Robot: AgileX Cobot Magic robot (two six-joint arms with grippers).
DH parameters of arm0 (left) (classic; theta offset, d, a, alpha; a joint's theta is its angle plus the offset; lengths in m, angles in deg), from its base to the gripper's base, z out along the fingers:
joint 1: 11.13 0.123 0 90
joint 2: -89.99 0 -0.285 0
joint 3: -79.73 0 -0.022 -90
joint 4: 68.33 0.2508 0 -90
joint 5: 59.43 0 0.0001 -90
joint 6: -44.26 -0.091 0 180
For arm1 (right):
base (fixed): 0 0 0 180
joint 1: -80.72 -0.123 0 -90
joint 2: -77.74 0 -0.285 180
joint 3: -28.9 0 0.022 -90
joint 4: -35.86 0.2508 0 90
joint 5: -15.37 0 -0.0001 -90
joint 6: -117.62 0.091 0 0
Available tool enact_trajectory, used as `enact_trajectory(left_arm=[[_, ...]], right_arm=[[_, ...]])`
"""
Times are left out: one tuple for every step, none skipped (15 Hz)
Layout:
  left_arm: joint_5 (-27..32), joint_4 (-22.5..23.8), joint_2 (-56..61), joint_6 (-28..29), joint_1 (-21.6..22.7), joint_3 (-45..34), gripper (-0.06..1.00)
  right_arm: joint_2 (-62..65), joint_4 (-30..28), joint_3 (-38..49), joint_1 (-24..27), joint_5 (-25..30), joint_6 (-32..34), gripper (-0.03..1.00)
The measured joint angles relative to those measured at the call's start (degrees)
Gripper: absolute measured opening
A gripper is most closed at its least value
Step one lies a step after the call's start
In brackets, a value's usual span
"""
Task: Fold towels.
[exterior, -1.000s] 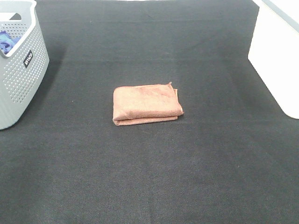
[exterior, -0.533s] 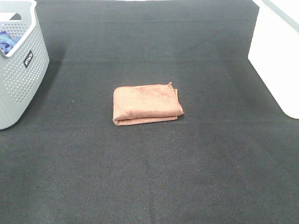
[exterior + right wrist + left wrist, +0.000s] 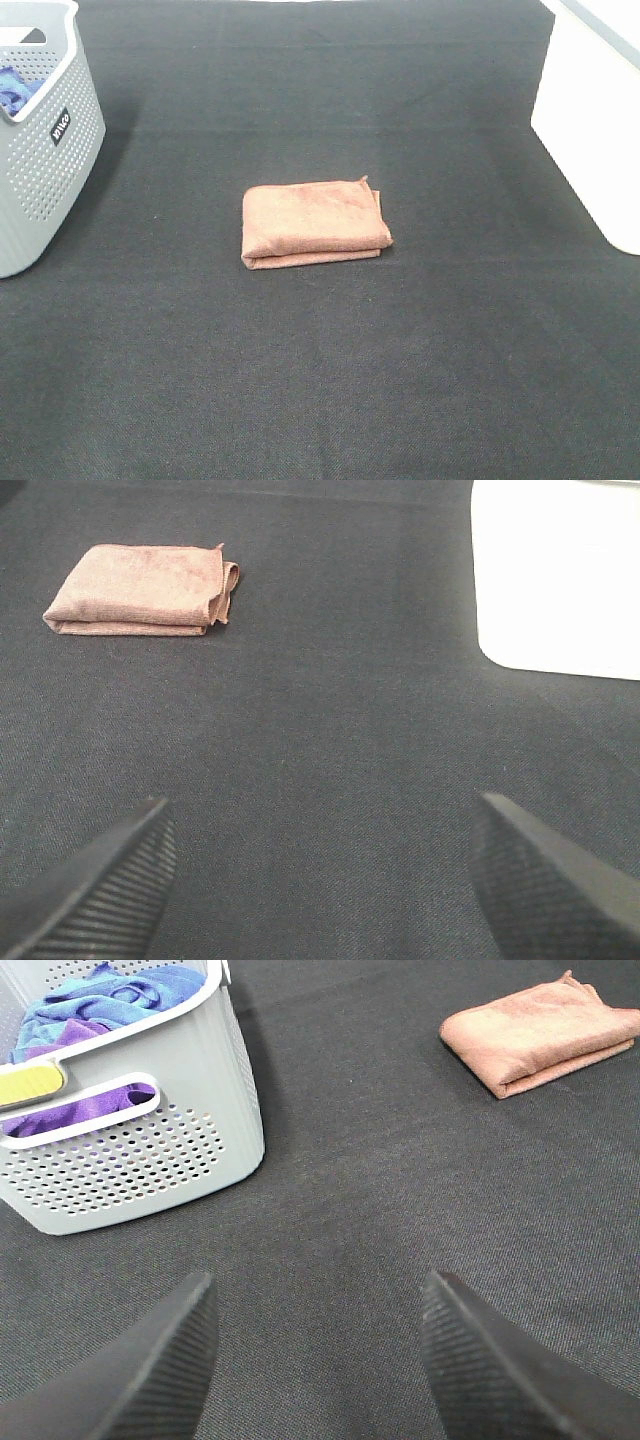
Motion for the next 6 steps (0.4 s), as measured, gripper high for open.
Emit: enact_trajectory(left_arm=[[0.00,0.00,0.00,0.00,0.00,0.00,0.58],[0.00,0.00,0.00,0.00,0.00,0.00,0.58],[0.00,0.00,0.00,0.00,0.00,0.00,0.58],[0.00,0.00,0.00,0.00,0.00,0.00,0.58],[0.00,0.00,0.00,0.00,0.00,0.00,0.58],[0.00,0.00,0.00,0.00,0.00,0.00,0.58]], right_arm=[[0.00,0.06,0.00,0.00,0.00,0.00,0.76],[0.00,0.06,0.06,0.00,0.00,0.00,0.76],[0.00,0.06,0.17,0.00,0.00,0.00,0.76],[0.00,0.06,0.17,0.00,0.00,0.00,0.76],[0.00,0.11,0.17,0.00,0.00,0.00,0.76],[0.00,0.11,0.23,0.00,0.00,0.00,0.76]])
